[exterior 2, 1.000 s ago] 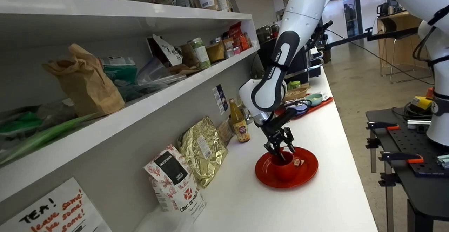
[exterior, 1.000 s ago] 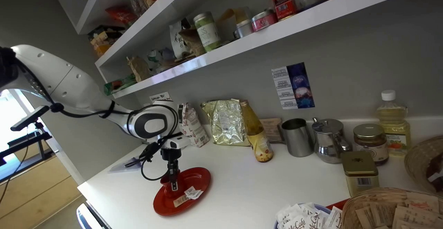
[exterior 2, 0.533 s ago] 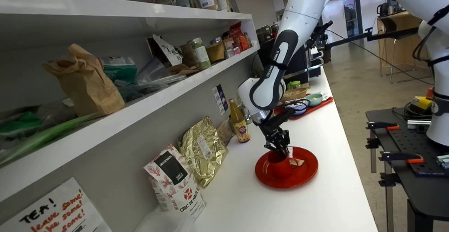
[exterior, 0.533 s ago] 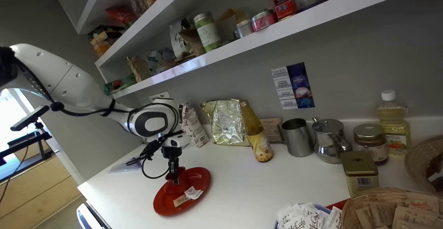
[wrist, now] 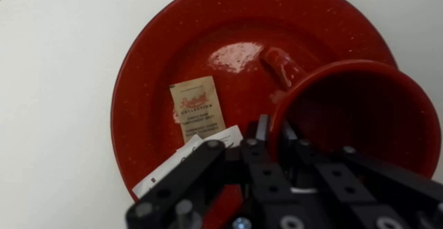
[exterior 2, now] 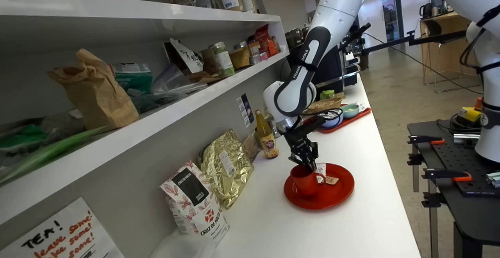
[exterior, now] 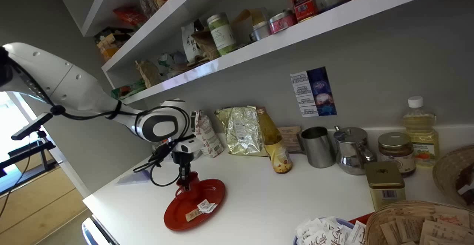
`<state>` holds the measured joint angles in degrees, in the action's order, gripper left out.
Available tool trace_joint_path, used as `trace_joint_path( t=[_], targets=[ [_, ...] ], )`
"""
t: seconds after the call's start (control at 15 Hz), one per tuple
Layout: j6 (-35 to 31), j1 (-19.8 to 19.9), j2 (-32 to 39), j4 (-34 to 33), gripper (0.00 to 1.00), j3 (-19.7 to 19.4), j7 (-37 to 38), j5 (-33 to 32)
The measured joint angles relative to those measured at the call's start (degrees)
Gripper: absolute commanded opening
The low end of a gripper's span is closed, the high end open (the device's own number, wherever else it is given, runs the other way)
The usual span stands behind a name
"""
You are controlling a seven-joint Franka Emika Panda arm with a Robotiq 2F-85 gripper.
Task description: Take the cup off of the plate
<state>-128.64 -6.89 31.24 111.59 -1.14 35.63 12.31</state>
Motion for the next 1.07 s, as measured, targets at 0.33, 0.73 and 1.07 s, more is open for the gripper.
trace_joint_path(
  t=[0.33,0.73,1.07],
  targets=[
    [0.50,-1.83,-6.71,-0.14,0.02,3.83,0.08,1.05],
    [1.68,-8.16,-10.90,-2.03,0.02,9.05,0.38,0.66],
    [1.75,-12.52,-8.78,-2.48,0.02,10.64,0.51,-0.94]
  ],
)
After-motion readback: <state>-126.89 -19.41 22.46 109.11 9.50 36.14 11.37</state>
